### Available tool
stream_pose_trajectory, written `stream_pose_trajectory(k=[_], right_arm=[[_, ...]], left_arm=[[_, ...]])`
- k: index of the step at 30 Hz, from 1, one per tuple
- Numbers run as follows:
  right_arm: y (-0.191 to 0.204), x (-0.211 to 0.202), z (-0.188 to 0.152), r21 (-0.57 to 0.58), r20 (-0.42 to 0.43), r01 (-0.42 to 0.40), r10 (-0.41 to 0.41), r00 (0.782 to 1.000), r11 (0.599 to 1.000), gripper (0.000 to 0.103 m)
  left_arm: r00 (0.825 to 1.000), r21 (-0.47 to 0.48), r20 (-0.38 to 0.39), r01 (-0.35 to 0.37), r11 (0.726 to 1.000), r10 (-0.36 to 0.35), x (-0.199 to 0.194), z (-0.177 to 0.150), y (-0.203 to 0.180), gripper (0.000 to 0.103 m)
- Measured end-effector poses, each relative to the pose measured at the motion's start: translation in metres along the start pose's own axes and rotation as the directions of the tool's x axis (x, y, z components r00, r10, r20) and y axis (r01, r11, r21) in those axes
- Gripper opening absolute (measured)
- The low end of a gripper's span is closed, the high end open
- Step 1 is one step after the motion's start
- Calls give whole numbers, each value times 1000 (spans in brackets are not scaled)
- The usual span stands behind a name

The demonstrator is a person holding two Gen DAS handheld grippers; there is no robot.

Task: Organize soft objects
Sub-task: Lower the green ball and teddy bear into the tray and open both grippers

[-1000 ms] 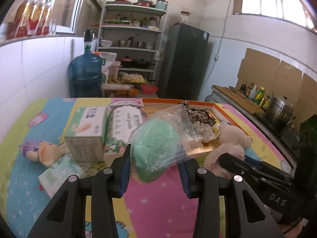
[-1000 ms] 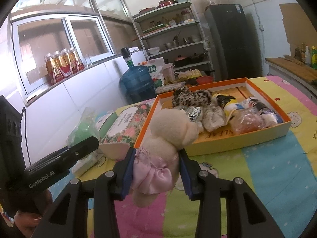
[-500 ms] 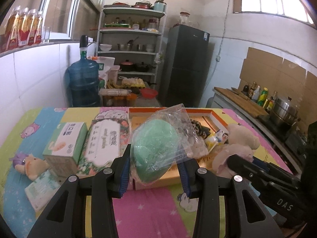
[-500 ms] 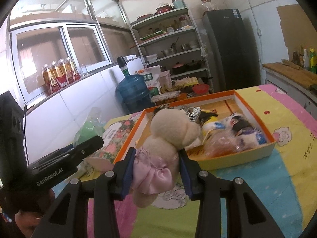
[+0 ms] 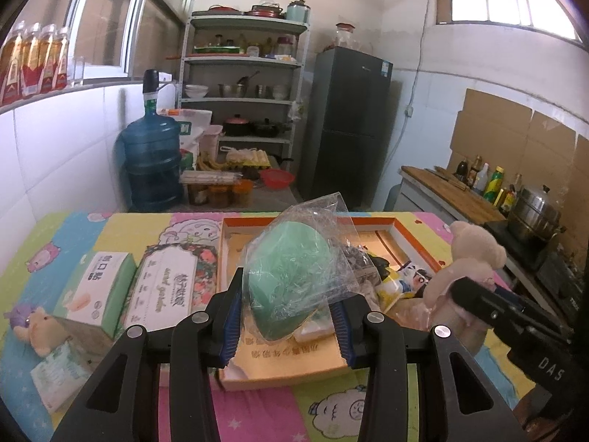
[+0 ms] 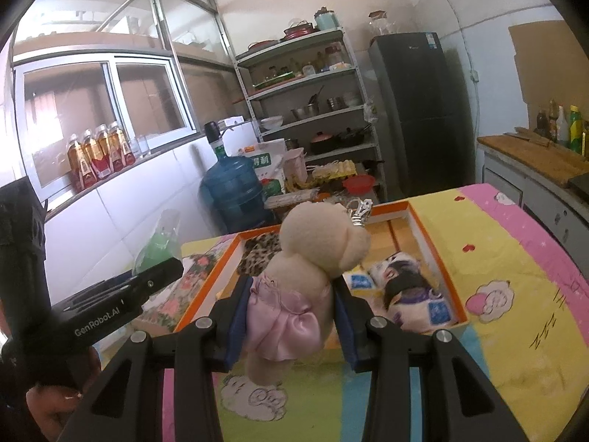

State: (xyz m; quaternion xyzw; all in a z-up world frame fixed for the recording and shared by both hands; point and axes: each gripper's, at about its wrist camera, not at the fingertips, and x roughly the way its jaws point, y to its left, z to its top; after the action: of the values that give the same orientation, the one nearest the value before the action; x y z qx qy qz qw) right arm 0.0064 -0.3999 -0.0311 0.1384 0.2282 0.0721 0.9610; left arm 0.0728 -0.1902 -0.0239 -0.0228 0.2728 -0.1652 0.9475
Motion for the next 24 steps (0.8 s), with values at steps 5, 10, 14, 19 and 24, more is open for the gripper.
stream_pose_trajectory(k=[5, 10, 14, 19, 24], right_arm=[[-9, 4, 7, 0, 7, 10, -10, 1000, 1000, 42], [-16, 10, 15, -2, 9, 17, -17, 1000, 1000, 42], [-19, 20, 21, -15, -3, 10, -10, 1000, 1000, 42], [-16, 41, 26, -37, -38, -10, 8, 999, 999, 42], [-14, 61, 28, -50, -73, -18, 15, 997, 999, 42]], left_arm=[[1000, -17, -12, 1, 1000, -1, 14, 6, -1, 43], [1000, -26, -25, 1, 1000, -1, 24, 6, -5, 43], [999, -30, -37, 1, 1000, -2, 33, 4, -6, 43], [998, -46, -68, 4, 999, -7, 47, 1, -6, 43], [996, -52, -85, -5, 999, 1, 59, -2, -7, 43]])
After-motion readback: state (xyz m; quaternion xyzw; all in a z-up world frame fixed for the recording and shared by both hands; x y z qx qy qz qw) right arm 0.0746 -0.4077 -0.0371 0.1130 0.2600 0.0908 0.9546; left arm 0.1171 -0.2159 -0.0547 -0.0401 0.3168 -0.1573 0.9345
